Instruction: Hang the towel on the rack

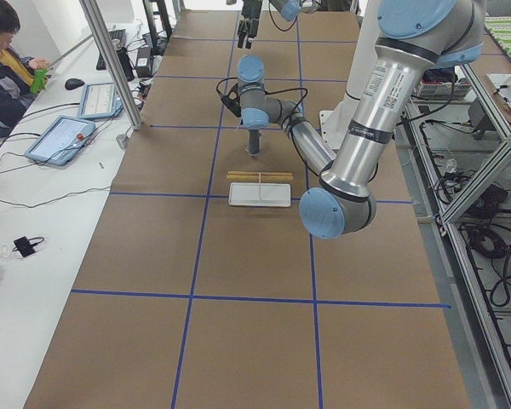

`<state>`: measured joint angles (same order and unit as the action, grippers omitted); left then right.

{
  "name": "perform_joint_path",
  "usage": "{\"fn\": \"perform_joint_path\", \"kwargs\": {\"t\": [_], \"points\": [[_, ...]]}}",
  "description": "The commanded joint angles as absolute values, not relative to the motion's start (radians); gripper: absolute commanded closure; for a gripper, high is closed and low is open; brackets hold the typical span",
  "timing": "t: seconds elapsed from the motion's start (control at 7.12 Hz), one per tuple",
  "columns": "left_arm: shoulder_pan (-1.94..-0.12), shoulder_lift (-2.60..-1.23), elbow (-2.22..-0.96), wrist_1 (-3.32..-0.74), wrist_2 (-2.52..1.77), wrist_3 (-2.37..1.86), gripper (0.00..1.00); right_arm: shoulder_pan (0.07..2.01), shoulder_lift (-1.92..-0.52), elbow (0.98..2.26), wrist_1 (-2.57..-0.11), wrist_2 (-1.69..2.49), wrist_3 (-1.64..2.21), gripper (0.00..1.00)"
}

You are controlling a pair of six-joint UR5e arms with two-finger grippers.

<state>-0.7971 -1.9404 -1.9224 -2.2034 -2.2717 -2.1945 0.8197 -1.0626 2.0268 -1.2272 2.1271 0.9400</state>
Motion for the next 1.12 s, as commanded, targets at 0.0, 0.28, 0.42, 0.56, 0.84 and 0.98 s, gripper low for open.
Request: {"fn": "perform_joint_path", "kwargs": {"t": [0.0,0.28,0.42,0.56,0.84,0.98], "points": [[-0.830,-1.776,-1.960,-2.300,-2.292,-2.058,1.00,0.862,-1.118,2.033,-1.229,2.135,0.940,0.00],[-0.969,-1.633,-1.913,-2.478,-2.438,-1.926,1.00,0.931,-1.187,2.031,-1.230,2.180,0.927,0.00],[-1.000,-1.568,-1.879,-2.558,-2.456,-1.886,1.00,0.940,-1.195,2.029,-1.232,2.180,0.927,0.00],[-1.044,-1.530,-1.834,-2.641,-2.457,-1.866,1.00,0.943,-1.201,2.026,-1.232,2.178,0.927,0.00],[-1.148,-1.517,-1.735,-2.732,-2.564,-1.803,1.00,0.966,-1.233,2.028,-1.229,2.180,0.923,0.00],[-1.176,-1.517,-1.724,-2.730,-2.585,-1.790,1.00,0.974,-1.249,2.025,-1.229,2.180,0.920,0.00]]}}
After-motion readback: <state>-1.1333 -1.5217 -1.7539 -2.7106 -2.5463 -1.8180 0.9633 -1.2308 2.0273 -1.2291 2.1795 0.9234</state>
